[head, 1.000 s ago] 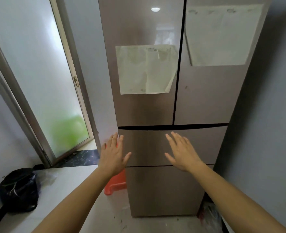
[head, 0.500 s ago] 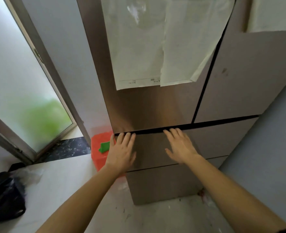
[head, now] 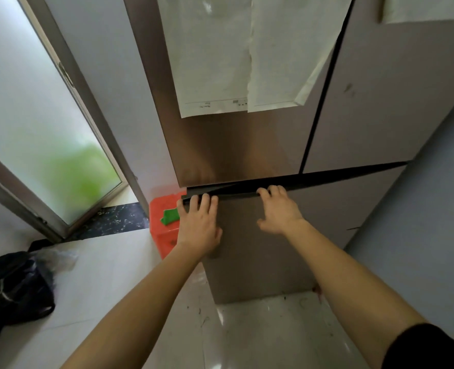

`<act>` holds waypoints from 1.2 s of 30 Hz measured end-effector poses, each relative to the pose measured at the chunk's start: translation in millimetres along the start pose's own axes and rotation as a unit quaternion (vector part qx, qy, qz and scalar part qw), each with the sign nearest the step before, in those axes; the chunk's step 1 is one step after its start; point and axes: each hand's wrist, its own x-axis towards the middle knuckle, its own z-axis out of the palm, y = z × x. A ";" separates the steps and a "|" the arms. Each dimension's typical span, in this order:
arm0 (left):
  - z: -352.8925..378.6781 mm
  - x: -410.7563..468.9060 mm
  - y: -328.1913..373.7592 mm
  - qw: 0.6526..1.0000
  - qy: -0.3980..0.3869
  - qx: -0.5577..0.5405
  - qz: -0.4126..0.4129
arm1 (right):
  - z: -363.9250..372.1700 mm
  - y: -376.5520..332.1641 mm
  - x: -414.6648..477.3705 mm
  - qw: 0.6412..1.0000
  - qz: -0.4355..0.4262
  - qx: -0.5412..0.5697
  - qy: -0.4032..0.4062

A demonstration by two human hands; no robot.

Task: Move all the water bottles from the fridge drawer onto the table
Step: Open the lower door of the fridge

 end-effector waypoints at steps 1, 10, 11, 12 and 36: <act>0.4 -11.3 3.4 1.000 0.000 -0.003 0.002 | 2.5 2.5 -11.3 1.000 -0.003 0.004 0.001; -19.1 -114.2 69.0 0.974 0.203 -0.075 0.065 | 33.4 52.9 -139.6 0.996 -0.038 0.068 0.037; -26.3 -126.0 82.1 0.973 0.202 -0.094 0.062 | 35.7 61.2 -153.4 0.995 -0.044 0.076 0.043; -34.2 -138.4 95.8 0.973 0.193 -0.118 0.049 | 37.3 69.3 -167.9 0.994 -0.049 0.088 0.047; -89.8 -155.8 398.3 0.871 -0.119 -0.397 0.266 | 15.8 239.3 -479.3 0.912 0.282 0.251 0.163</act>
